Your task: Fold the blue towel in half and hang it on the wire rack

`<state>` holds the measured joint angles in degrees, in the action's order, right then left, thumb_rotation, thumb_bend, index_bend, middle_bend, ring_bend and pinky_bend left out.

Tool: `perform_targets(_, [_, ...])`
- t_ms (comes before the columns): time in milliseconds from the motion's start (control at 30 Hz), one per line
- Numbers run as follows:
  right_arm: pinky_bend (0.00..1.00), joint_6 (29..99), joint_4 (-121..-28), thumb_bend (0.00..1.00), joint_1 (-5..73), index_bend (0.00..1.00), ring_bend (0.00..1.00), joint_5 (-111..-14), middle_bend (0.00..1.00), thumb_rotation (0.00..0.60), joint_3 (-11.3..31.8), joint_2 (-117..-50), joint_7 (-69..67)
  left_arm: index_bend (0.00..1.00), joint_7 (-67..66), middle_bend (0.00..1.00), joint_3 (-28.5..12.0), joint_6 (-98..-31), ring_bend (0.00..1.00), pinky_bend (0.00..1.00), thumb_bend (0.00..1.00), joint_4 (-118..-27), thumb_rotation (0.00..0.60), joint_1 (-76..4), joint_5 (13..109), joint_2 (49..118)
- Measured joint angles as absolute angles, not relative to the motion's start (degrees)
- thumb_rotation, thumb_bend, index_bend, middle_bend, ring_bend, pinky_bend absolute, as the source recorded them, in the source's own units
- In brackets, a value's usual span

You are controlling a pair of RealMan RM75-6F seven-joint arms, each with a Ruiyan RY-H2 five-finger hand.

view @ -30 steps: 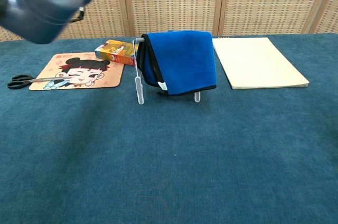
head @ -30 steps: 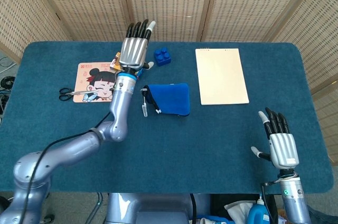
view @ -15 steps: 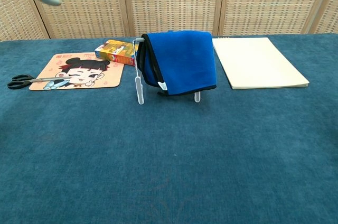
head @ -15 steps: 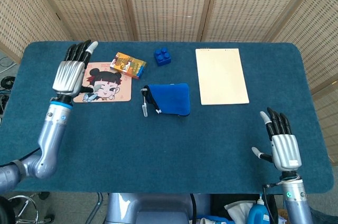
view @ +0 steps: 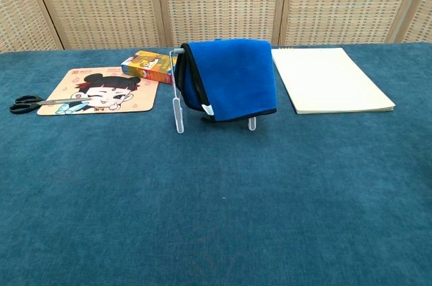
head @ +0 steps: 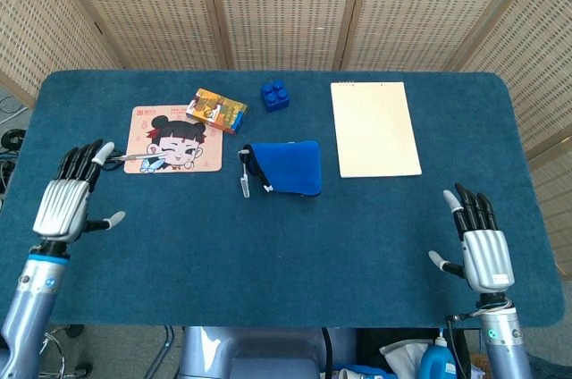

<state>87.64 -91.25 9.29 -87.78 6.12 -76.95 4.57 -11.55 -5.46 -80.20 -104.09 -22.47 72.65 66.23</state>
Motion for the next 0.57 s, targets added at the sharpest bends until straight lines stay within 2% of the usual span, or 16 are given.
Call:
perform_targets(300, [0.00,87.1,-91.4,0.00,9.1,0.00,0.00,-87.2,0.00,0.600,6.1,-76.1,4.1,0.00,-13.3,0.00,1.5,-89.2,0.00,0.00,0.15,-106.4,0.600,-13.3,78.7,66.5])
perform_targets(567, [0.00,87.3,-91.5,0.00,8.9,0.00,0.00,-87.1,0.00,0.600,6.1,-76.1,5.3,0.00,-14.4,0.00,2.8,-90.6,0.00,0.00,0.17,-103.6,0.600,-11.1,81.7,67.8])
